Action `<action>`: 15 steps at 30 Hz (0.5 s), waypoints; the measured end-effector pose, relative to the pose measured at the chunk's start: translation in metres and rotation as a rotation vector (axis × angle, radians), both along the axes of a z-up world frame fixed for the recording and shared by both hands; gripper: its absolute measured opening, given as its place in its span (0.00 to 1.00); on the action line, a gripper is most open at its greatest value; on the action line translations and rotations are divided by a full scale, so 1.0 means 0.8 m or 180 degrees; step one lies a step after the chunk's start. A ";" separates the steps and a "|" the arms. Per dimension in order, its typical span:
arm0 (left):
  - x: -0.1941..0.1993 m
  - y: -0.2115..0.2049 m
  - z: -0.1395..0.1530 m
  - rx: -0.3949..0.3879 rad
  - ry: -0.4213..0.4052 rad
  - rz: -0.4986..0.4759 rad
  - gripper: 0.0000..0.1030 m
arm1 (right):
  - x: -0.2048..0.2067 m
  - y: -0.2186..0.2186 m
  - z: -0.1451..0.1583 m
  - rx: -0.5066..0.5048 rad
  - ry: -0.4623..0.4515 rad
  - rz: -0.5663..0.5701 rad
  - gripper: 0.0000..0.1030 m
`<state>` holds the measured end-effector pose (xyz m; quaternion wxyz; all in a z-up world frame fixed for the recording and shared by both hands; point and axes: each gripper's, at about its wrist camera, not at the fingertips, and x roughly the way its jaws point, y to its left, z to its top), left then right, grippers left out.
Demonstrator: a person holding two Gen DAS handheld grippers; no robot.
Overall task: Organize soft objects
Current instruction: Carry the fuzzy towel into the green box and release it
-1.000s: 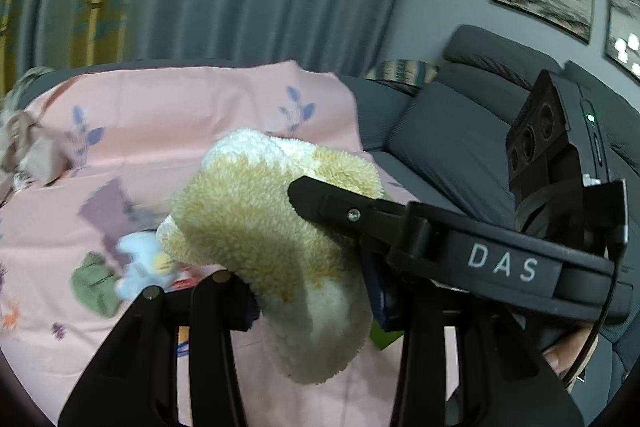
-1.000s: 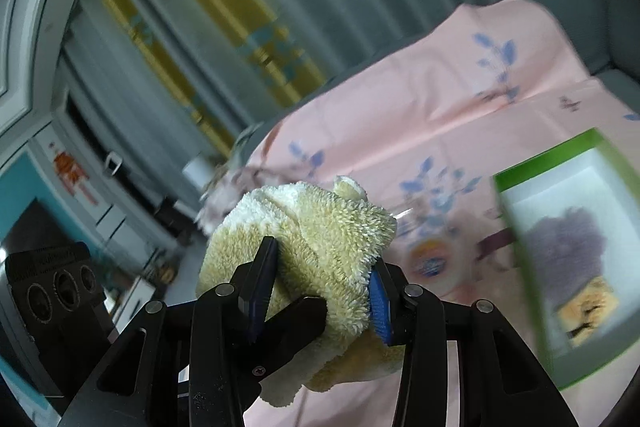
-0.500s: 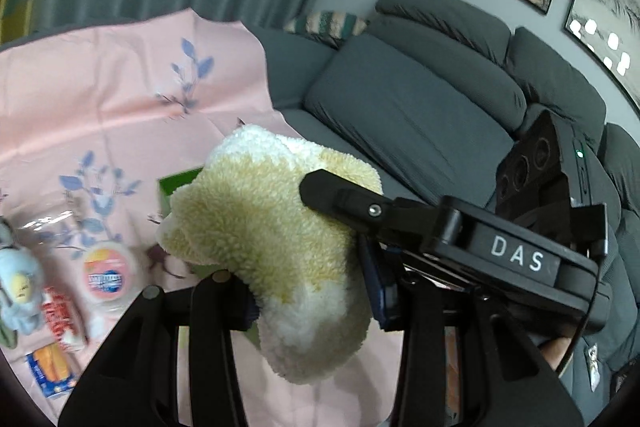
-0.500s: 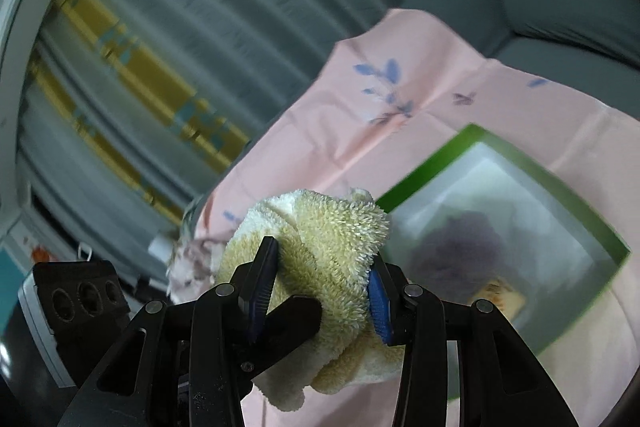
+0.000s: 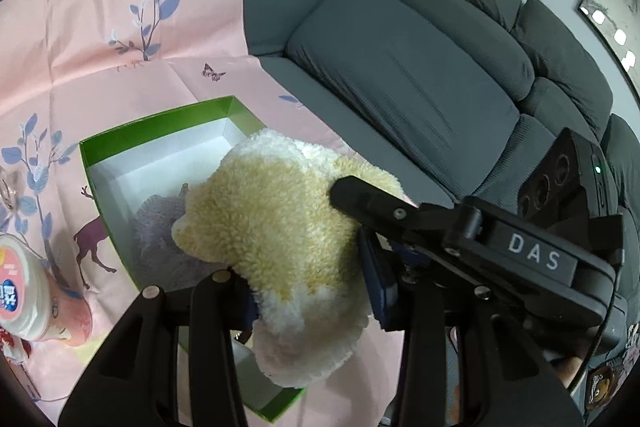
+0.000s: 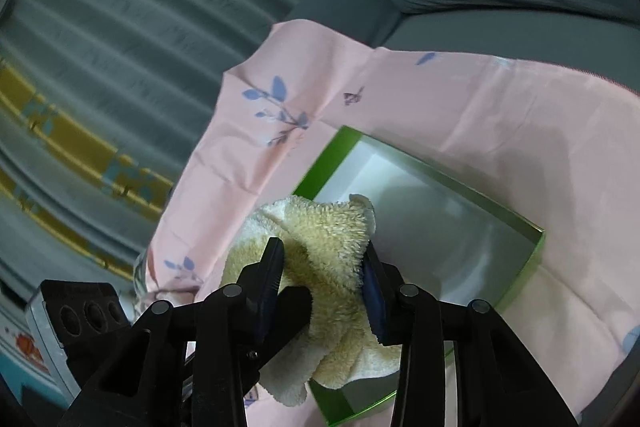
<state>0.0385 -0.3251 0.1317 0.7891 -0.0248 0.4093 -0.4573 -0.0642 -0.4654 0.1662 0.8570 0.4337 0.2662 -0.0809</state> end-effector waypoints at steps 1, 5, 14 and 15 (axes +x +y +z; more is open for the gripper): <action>0.003 -0.002 -0.002 0.0014 0.0017 0.0013 0.39 | 0.002 -0.003 -0.004 0.0029 0.0019 -0.0028 0.39; 0.011 -0.004 -0.013 0.0117 0.0009 0.0172 0.48 | 0.004 -0.009 -0.012 0.0097 0.0053 -0.0078 0.39; 0.017 0.028 -0.010 -0.0046 0.0041 0.0472 0.90 | -0.012 0.006 0.019 -0.0139 -0.0274 -0.0139 0.39; 0.015 0.033 -0.006 -0.0077 0.0003 0.0501 0.95 | -0.013 0.008 0.021 -0.0151 -0.0294 -0.0133 0.39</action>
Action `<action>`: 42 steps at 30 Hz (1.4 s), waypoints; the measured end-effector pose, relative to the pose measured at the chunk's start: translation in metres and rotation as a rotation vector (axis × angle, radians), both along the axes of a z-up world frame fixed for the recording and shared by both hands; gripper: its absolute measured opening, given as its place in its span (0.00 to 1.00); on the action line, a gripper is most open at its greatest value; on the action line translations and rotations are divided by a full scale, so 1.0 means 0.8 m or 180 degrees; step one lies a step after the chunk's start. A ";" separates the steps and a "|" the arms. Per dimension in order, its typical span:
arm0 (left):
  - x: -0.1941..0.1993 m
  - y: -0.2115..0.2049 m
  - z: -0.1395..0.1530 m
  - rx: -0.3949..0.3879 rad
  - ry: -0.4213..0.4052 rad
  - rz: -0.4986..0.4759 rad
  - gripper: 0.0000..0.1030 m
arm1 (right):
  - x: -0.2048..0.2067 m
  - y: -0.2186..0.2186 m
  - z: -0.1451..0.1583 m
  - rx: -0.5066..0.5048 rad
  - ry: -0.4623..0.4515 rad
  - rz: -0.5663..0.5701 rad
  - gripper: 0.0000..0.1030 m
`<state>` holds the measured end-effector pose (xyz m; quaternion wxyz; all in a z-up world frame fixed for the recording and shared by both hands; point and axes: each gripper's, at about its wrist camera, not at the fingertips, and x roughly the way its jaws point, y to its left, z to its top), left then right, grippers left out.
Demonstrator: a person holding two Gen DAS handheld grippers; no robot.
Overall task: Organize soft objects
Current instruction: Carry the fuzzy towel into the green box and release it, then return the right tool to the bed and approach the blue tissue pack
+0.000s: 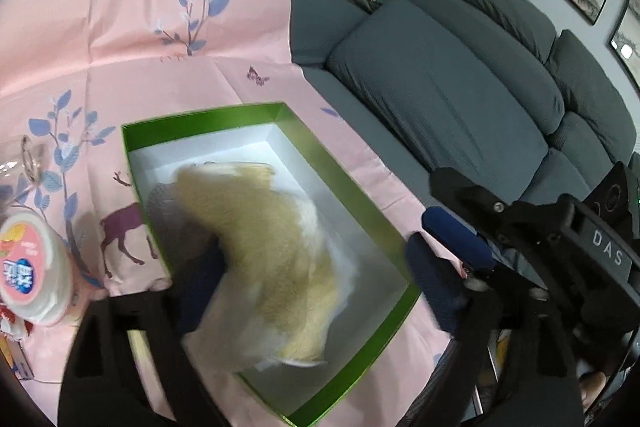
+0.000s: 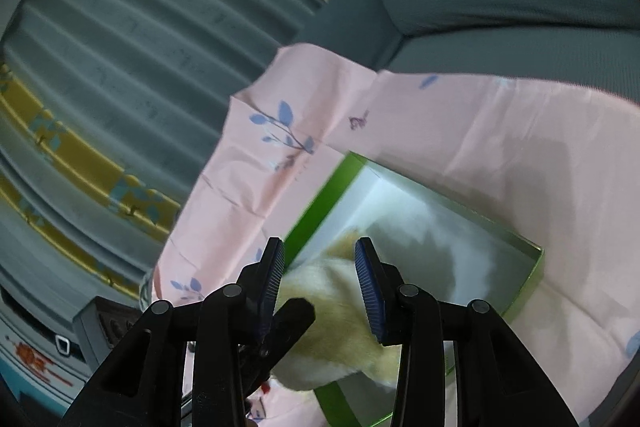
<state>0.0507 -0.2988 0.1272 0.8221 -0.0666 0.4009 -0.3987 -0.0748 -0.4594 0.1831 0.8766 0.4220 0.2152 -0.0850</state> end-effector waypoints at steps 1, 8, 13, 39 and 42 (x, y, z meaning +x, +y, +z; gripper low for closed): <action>-0.003 0.005 0.005 -0.0020 -0.0056 0.0026 0.99 | -0.001 0.003 0.004 -0.0026 -0.0025 0.0018 0.39; -0.020 0.053 0.040 -0.0066 -0.0245 0.0189 0.99 | 0.000 0.018 0.016 -0.0127 0.0011 0.0091 0.55; -0.035 0.114 0.052 -0.0143 -0.0301 0.0441 0.99 | 0.007 0.038 0.028 -0.0300 0.0118 0.0095 0.67; -0.050 0.482 -0.084 0.0496 0.0586 0.2738 0.99 | 0.103 0.341 0.016 -0.1276 0.0518 0.2146 0.90; -0.055 0.485 -0.076 0.0753 0.0375 0.2942 0.99 | 0.118 0.386 -0.020 -0.1492 0.0783 0.2293 0.90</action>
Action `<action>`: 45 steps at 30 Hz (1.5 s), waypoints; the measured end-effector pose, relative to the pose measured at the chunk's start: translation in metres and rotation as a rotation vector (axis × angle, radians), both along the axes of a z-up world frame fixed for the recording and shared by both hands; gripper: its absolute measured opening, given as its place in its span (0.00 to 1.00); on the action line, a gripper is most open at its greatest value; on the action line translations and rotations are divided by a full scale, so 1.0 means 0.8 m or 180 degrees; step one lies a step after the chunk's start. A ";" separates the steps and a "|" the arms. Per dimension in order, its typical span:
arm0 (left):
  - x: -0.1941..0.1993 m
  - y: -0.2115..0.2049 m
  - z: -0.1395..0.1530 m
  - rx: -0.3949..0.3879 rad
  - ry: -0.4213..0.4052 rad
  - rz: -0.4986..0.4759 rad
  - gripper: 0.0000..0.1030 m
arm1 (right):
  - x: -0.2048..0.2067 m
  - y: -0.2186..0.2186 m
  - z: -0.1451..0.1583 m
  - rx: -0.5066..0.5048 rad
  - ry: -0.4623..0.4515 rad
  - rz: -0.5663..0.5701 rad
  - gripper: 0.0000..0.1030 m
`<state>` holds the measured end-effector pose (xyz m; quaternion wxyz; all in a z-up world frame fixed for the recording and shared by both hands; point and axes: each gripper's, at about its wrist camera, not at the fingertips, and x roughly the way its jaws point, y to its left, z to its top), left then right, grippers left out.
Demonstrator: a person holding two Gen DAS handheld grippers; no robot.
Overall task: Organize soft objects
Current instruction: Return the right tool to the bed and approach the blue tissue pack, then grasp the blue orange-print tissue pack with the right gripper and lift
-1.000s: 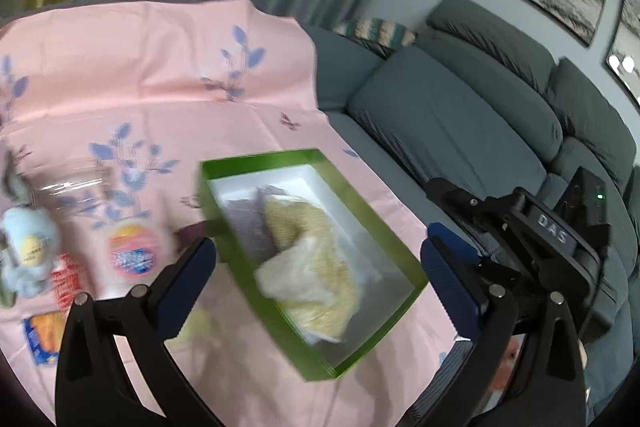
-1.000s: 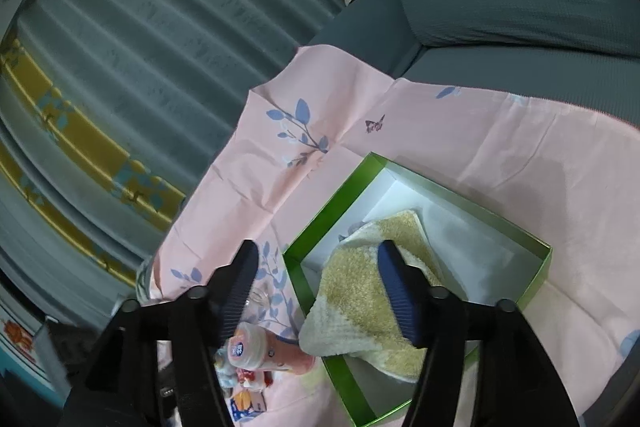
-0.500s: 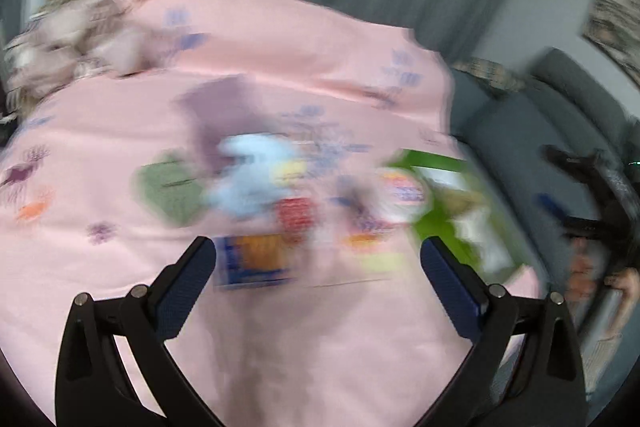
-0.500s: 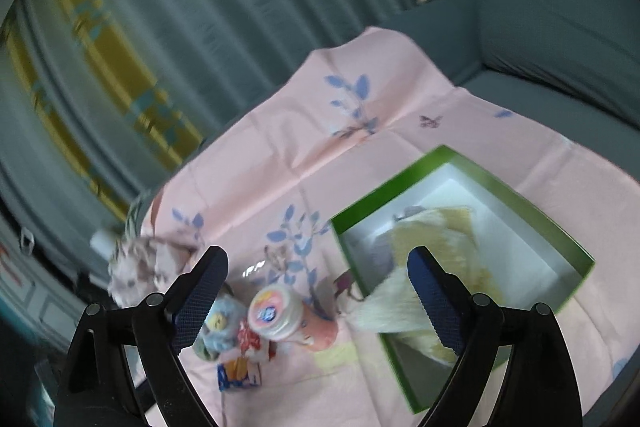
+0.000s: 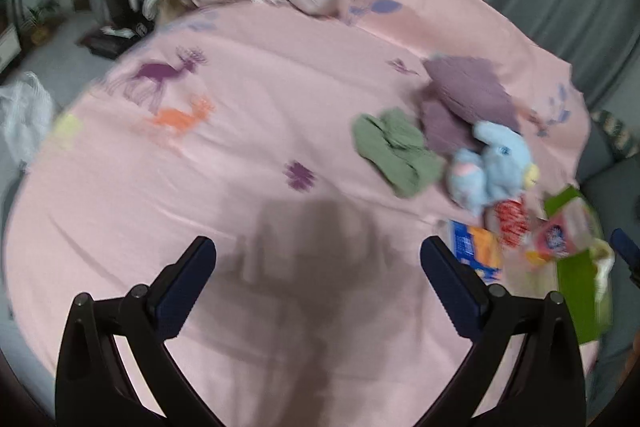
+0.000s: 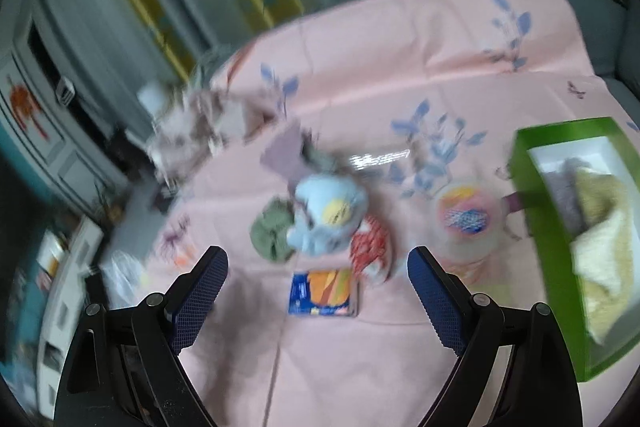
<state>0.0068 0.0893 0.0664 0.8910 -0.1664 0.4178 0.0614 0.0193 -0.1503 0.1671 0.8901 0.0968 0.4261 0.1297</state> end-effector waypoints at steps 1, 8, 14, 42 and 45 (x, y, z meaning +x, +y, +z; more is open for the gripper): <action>0.000 0.004 0.000 0.0019 -0.0019 0.0005 0.99 | 0.003 0.011 -0.010 -0.0053 0.0043 0.0054 0.90; -0.005 0.025 0.000 0.0054 -0.0007 0.0026 0.99 | 0.028 0.063 -0.087 -0.0475 0.0387 0.0173 0.90; -0.007 0.031 -0.001 -0.0042 0.0036 0.0033 0.99 | 0.048 0.073 -0.138 -0.0700 0.0705 0.0120 0.90; -0.003 0.010 -0.012 -0.0473 0.0252 -0.0314 0.91 | -0.003 0.034 -0.079 -0.0098 0.0840 0.0276 0.76; -0.004 -0.013 -0.016 -0.0565 0.0296 -0.0568 0.85 | 0.002 0.018 -0.072 0.0145 0.0780 0.0213 0.76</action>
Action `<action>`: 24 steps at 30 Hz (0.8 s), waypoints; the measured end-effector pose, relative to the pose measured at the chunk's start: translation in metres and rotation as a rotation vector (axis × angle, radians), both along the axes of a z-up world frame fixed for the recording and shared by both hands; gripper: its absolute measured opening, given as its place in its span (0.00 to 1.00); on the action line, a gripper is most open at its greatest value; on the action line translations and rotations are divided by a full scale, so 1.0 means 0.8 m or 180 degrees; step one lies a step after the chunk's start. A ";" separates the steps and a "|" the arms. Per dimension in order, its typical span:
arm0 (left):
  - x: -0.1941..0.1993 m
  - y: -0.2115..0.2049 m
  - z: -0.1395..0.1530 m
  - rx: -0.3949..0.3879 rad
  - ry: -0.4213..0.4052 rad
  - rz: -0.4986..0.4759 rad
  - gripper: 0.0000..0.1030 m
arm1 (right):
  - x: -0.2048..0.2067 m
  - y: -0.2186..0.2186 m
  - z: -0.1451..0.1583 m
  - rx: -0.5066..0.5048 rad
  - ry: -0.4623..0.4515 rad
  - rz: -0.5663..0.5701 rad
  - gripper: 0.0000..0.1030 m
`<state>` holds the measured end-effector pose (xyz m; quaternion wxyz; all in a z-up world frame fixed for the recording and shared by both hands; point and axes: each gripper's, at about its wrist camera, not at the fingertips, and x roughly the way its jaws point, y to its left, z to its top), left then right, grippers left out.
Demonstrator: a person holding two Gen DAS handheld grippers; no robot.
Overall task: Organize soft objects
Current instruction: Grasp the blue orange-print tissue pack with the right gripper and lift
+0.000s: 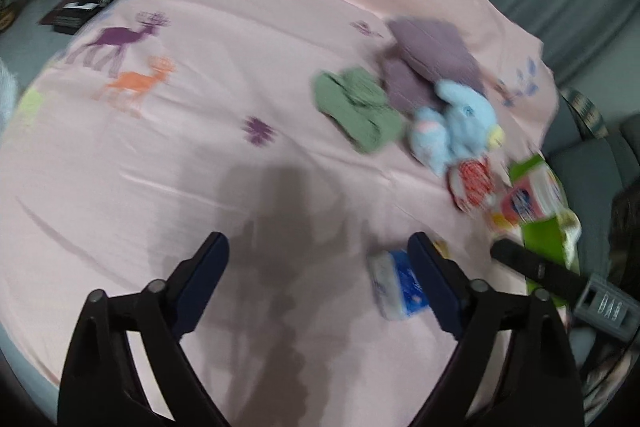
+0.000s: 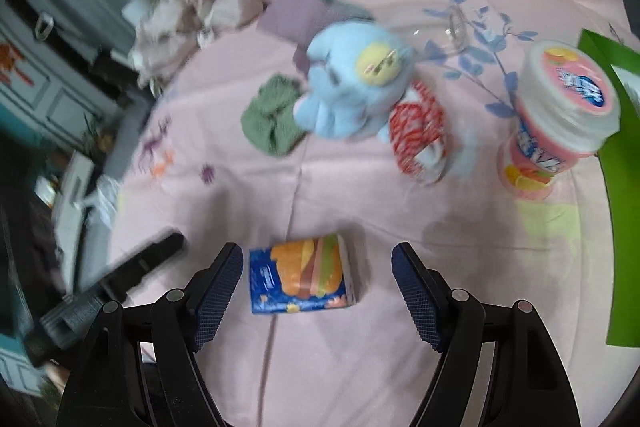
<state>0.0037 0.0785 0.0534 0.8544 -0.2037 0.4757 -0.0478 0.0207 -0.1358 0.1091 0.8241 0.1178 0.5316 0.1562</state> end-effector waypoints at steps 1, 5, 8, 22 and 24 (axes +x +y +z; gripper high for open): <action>0.000 -0.007 -0.002 -0.0032 0.0011 -0.0071 0.81 | 0.001 -0.001 -0.001 0.0032 0.0005 -0.0011 0.76; 0.002 -0.041 -0.017 -0.0191 0.0154 -0.0410 0.66 | 0.007 0.009 -0.013 0.0098 0.0083 0.0057 0.66; 0.004 -0.058 -0.031 -0.0309 0.0279 -0.0542 0.53 | 0.013 0.021 -0.033 0.0129 0.0236 0.0142 0.61; -0.004 -0.070 -0.031 -0.0238 0.0084 -0.0549 0.38 | 0.015 0.030 -0.061 0.0233 0.0332 0.0158 0.52; -0.007 -0.066 -0.022 -0.0279 -0.0041 -0.0523 0.38 | 0.010 0.034 -0.048 0.0199 0.0158 0.0175 0.52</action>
